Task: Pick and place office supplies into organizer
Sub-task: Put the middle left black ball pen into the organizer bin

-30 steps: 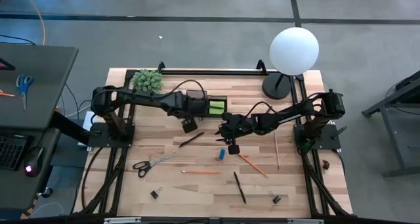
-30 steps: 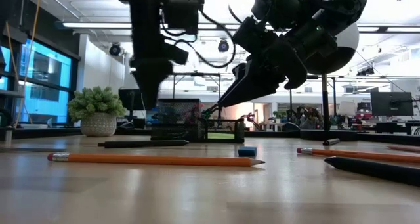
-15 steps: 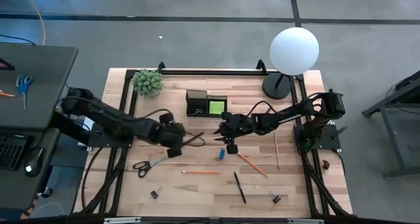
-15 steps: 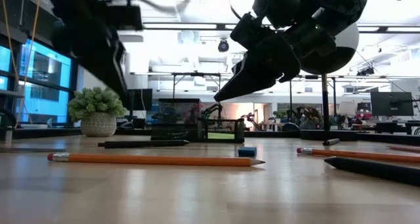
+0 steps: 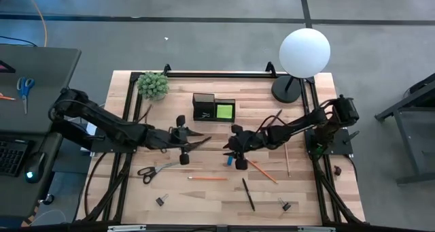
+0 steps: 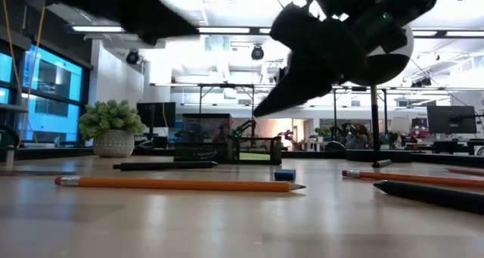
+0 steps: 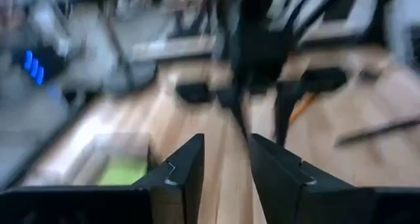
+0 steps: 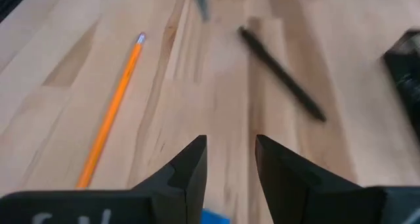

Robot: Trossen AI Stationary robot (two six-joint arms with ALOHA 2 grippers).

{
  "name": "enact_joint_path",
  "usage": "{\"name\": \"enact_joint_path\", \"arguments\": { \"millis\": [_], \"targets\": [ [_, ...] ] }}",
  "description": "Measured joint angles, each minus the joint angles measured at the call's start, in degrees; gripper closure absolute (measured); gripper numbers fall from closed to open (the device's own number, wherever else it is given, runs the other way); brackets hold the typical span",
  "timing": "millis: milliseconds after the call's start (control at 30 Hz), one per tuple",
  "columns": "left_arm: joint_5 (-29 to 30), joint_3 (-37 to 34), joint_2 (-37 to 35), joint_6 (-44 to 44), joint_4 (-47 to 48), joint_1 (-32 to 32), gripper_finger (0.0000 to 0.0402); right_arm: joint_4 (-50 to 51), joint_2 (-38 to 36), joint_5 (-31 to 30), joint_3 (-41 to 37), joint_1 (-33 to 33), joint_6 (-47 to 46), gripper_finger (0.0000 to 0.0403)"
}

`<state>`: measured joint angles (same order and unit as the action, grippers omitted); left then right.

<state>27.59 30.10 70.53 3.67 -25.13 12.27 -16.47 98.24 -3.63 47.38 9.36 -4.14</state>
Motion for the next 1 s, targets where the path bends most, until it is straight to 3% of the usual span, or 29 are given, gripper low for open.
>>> {"name": "enact_joint_path", "arguments": {
  "millis": [133, 367, 633, 1000],
  "targets": [
    [-9.3, 0.0, -2.2, 8.5, -2.3, -0.4, 0.0307, 1.2, 0.0, -2.3, 3.9, 0.0, 0.0, 0.0282],
    [-22.1, -7.8, -5.1, 8.5, -10.6, -4.3, 0.0349, 8.2, 7.1, -0.9, 17.2, -2.1, 6.9, 0.0282],
    [-24.2, -22.9, -11.7, 3.9, -23.3, -4.8, 0.0399, 21.9, 20.7, 6.1, 34.8, -6.2, 10.5, 0.0282],
    [-28.9, -25.6, -21.1, -0.4, -21.9, -4.8, 0.0381, 38.5, 35.6, 8.8, 53.9, -8.7, 14.5, 0.0282]
  ]
}}
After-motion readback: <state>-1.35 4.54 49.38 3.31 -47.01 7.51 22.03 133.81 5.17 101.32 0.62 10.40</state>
